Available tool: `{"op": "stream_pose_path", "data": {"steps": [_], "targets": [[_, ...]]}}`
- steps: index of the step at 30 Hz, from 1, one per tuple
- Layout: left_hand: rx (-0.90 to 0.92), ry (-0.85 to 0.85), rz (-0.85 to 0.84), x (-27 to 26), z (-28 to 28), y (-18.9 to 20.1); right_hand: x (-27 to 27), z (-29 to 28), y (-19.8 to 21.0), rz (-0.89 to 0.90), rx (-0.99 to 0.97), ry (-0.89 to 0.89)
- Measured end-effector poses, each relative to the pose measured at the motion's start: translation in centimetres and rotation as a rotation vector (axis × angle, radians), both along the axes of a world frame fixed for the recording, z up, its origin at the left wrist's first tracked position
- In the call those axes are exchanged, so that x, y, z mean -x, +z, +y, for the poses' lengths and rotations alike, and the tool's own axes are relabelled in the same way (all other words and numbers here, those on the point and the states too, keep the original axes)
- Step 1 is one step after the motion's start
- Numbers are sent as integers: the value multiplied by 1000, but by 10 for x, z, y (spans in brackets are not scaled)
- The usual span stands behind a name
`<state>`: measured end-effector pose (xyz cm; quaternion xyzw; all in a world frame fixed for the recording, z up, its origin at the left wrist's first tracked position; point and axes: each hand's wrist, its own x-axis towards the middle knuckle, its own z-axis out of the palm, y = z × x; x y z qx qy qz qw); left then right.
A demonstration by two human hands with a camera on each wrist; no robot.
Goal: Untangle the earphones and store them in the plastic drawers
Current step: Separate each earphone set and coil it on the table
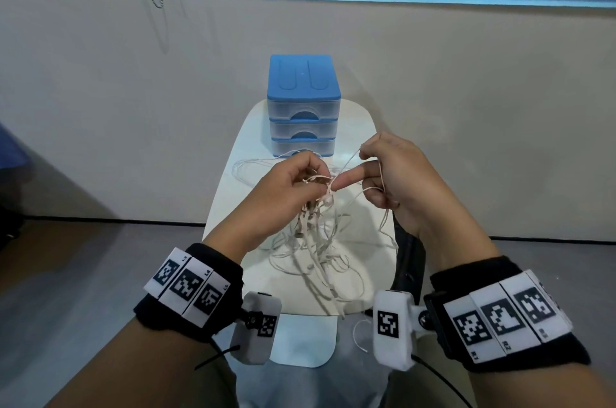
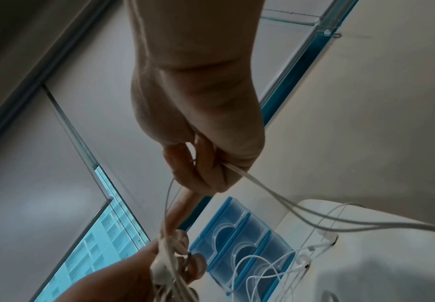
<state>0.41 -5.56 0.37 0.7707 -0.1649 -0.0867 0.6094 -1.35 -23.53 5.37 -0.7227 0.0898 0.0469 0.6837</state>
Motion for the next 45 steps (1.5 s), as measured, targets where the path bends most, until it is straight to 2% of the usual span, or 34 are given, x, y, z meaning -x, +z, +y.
{"op": "stream_pose_path", "data": {"steps": [7,14,21,24,29,35,38,41,45], "targets": [[82,-96,126,-1,1,-2,-4,0,-2,-24,8,-43],[82,-119,118,-3,4,-6,-6,-1,-7,-27,16,-58],[67,-49,79,-6,2,-5,-3,5,-8,-105,75,-33],[-16,-23,33,-8,3,-7,-2,9,1,-201,3,26],[-282,-19,2,-11,10,-9,1,7,18,-340,-101,91],[-565,-115,6,-16,17,0,4,4,38,-446,-124,167],[-683,-151,-28,-19,20,7,5,2,52,-506,-123,145],[-684,-204,-57,-19,23,13,4,-1,61,-539,-121,110],[-606,-236,-53,-14,22,15,0,1,54,-437,-23,115]]}}
